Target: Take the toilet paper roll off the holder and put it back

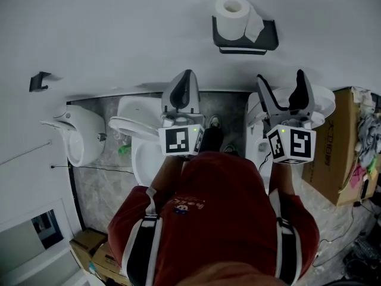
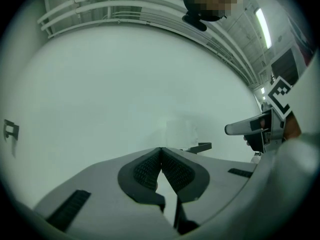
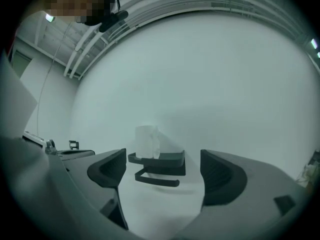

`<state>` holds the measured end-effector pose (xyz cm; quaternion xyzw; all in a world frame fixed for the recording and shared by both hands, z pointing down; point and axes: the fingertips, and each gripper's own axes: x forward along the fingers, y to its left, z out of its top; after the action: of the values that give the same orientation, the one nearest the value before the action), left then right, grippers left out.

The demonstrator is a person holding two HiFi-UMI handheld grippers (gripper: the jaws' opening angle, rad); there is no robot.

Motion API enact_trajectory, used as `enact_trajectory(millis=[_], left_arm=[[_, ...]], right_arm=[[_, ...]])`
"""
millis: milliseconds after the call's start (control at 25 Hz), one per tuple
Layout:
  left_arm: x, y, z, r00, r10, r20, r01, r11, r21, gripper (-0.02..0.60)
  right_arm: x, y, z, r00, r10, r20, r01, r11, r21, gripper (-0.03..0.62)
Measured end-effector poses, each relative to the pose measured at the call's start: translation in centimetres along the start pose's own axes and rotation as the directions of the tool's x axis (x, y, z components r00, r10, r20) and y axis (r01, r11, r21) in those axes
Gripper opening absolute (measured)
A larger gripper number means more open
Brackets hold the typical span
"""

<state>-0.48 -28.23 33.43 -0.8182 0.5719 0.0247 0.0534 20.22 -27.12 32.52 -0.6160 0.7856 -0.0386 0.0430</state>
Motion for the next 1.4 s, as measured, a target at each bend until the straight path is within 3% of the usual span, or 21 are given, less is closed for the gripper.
enact_trajectory(millis=[440, 840, 1080, 1280, 1400], left_arm=[[-5.0, -1.5, -0.2, 1.000, 0.021, 0.014, -0.021, 1.000, 0.016, 0.014], [-7.0, -2.9, -1.5, 1.000, 0.008, 0.000, -0.008, 1.000, 0.019, 0.014], [-7.1, -3.7, -1.9, 1.000, -0.013, -0.002, 0.013, 1.000, 0.010, 0.015], [-7.0, -4.5, -1.9, 1.000, -0.030, 0.000, 0.030, 1.000, 0.005, 0.015], [-6.9, -4.9, -1.9, 0.999, -0.040, 0.004, 0.040, 0.999, 0.003, 0.014]], right_arm=[[-3.7, 0.6, -3.8, 1.000, 0.010, -0.006, -0.010, 1.000, -0.027, 0.454], [-6.1, 1.4, -4.0, 1.000, 0.018, 0.003, -0.018, 0.997, -0.070, 0.373], [-7.1, 1.5, -3.8, 1.000, 0.011, 0.007, -0.010, 0.996, -0.094, 0.259], [-7.7, 0.8, -3.8, 1.000, -0.022, 0.000, 0.022, 0.994, -0.108, 0.081], [-8.1, 0.4, -3.7, 0.999, -0.051, 0.009, 0.052, 0.992, -0.115, 0.034]])
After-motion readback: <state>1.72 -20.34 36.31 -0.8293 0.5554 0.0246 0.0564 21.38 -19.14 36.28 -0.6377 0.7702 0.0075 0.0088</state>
